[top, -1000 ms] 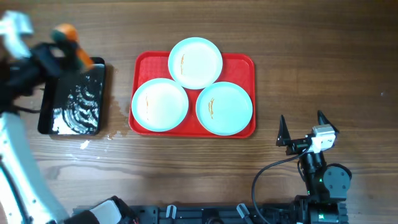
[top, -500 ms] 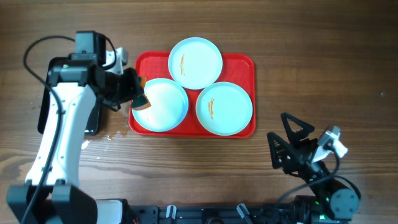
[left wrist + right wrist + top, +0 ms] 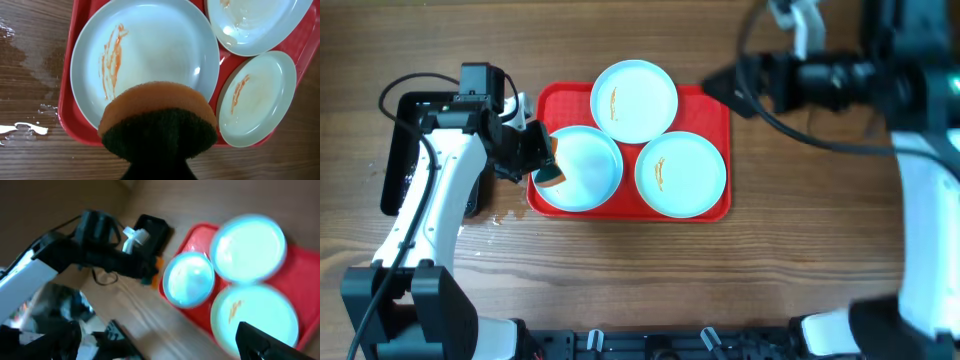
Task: Clean dirty plates on tray and stack at the side
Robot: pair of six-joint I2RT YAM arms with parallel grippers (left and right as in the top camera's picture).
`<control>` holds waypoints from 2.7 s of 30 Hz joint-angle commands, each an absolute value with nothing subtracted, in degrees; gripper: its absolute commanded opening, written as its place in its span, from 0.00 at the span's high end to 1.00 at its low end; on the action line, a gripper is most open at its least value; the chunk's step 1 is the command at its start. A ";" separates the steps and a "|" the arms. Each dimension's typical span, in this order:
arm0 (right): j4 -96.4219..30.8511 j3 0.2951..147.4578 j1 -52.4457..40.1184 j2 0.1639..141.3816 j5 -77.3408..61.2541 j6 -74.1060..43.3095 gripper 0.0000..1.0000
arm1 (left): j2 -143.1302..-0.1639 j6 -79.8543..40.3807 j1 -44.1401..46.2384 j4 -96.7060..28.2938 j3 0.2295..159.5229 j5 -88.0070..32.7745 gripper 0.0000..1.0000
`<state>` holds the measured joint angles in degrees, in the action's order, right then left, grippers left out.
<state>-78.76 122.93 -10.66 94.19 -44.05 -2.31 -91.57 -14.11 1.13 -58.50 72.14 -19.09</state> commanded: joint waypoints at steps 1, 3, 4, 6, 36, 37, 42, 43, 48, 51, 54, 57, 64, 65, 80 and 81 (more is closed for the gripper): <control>-74.35 125.97 -12.91 101.19 -43.31 -11.03 0.00 | -91.94 -14.26 1.52 -58.74 72.20 -19.00 0.96; -72.88 125.93 -16.62 107.66 -42.83 -12.19 0.38 | -91.94 -13.96 1.78 -58.50 72.20 -19.00 0.96; -72.79 125.93 -18.00 109.62 -42.00 -12.25 0.51 | -91.94 -13.96 1.78 -58.43 72.20 -18.98 0.96; -72.05 125.93 -24.43 119.48 -33.08 -14.28 0.66 | -91.94 -13.96 1.76 -58.52 72.20 -18.98 0.96; -62.00 114.93 -33.54 141.25 -20.97 -23.55 0.94 | -91.96 -13.93 1.78 -58.50 72.20 -18.11 0.96; -61.93 114.93 -33.58 141.25 -20.51 -24.80 0.94 | -91.96 -13.96 1.78 -58.48 72.20 -18.11 0.96; -61.93 114.93 -33.58 141.25 -20.53 -25.67 0.96 | -92.09 -13.98 3.33 -57.74 72.12 -18.11 0.96; -62.00 114.93 -33.58 141.25 -20.51 -25.67 0.96 | -92.31 -14.20 4.19 -56.47 71.57 -18.13 0.96; -62.67 114.93 -33.56 141.25 -20.56 -27.22 0.96 | -94.91 -18.39 6.66 -45.01 64.20 -17.89 0.96; -62.59 114.93 -33.56 141.25 -20.56 -29.12 0.96 | -98.13 -18.50 6.63 -42.30 63.13 -17.39 0.96; -62.33 114.93 -33.56 141.25 -20.53 -30.09 0.96 | -102.50 -20.01 6.66 -39.13 62.83 -17.30 0.96; -62.37 114.93 -33.56 141.25 -20.53 -30.00 0.96 | -106.04 -20.82 6.66 -34.61 62.83 -17.30 0.96; -62.61 114.93 -33.58 141.25 -20.51 -28.47 0.96 | -109.10 -19.81 6.63 -33.74 62.85 -4.05 0.96; -62.61 114.93 -33.58 141.25 -20.53 -28.49 0.96 | -109.06 -19.79 6.57 -35.20 63.02 -2.68 0.96; -63.26 114.93 -33.58 141.25 -20.53 -27.14 0.96 | -104.44 -23.05 11.55 -34.61 71.26 -16.88 0.96; -63.26 114.93 -33.58 141.25 -20.53 -27.14 0.96 | -105.84 -23.22 12.12 -33.04 71.26 -16.88 0.96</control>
<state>-62.54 115.94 -33.34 140.46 -22.87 -27.81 -103.33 -21.26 10.61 -35.55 70.52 -14.87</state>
